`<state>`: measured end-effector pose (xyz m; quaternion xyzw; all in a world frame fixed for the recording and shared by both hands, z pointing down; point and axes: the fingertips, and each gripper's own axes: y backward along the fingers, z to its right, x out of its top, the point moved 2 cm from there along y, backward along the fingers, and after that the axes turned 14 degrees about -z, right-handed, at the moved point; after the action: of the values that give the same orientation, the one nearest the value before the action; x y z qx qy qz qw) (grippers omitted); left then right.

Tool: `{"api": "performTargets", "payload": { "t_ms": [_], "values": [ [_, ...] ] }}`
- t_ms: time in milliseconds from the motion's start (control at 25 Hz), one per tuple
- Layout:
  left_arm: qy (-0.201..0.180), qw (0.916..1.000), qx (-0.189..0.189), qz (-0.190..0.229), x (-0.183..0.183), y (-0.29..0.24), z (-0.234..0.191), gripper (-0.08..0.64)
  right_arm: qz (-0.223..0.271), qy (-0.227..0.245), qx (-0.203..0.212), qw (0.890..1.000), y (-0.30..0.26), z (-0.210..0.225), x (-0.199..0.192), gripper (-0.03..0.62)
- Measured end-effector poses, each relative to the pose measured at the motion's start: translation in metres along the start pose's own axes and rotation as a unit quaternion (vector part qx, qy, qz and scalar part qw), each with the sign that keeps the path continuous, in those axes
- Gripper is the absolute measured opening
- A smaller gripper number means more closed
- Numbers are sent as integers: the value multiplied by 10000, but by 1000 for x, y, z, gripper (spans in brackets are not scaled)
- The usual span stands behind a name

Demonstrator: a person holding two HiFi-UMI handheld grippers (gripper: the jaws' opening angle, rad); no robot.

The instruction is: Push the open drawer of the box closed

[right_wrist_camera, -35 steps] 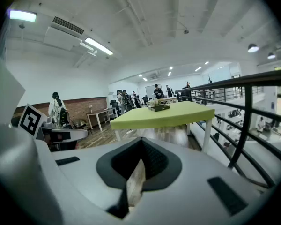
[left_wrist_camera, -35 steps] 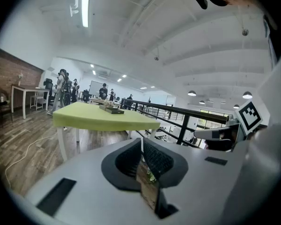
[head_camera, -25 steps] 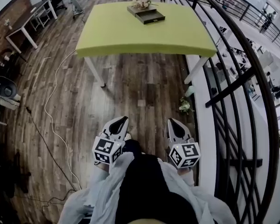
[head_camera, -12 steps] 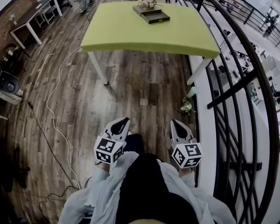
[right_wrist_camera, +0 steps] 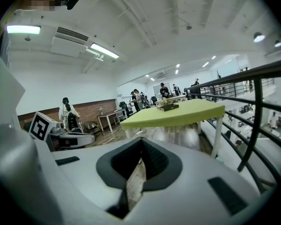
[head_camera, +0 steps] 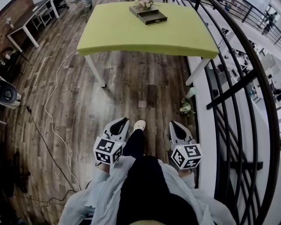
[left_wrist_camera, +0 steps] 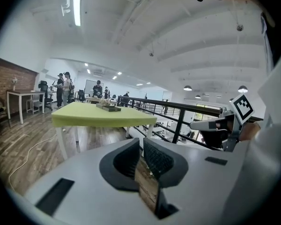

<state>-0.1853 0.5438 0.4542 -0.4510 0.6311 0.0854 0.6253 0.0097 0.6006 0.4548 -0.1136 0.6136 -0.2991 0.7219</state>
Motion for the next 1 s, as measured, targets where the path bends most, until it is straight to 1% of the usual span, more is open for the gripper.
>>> {"api": "performTargets", "payload": {
  "t_ms": [280, 480, 760, 1000],
  "values": [
    [-29, 10000, -53, -6, 22, -32, -19, 28, -5, -128, -44, 9999, -29, 21, 21, 8],
    [-5, 10000, 18, 14, 49, -59, -40, 28, -28, -128, -119, 9998, -53, 39, 52, 8],
    [-10, 10000, -84, -31, 82, -97, -59, 28, -89, -191, -137, 9997, -86, 60, 87, 8],
    [-16, 9999, -96, -42, 109, -127, -86, 28, -125, -239, -121, 9996, -121, 74, 118, 8]
  ]
}}
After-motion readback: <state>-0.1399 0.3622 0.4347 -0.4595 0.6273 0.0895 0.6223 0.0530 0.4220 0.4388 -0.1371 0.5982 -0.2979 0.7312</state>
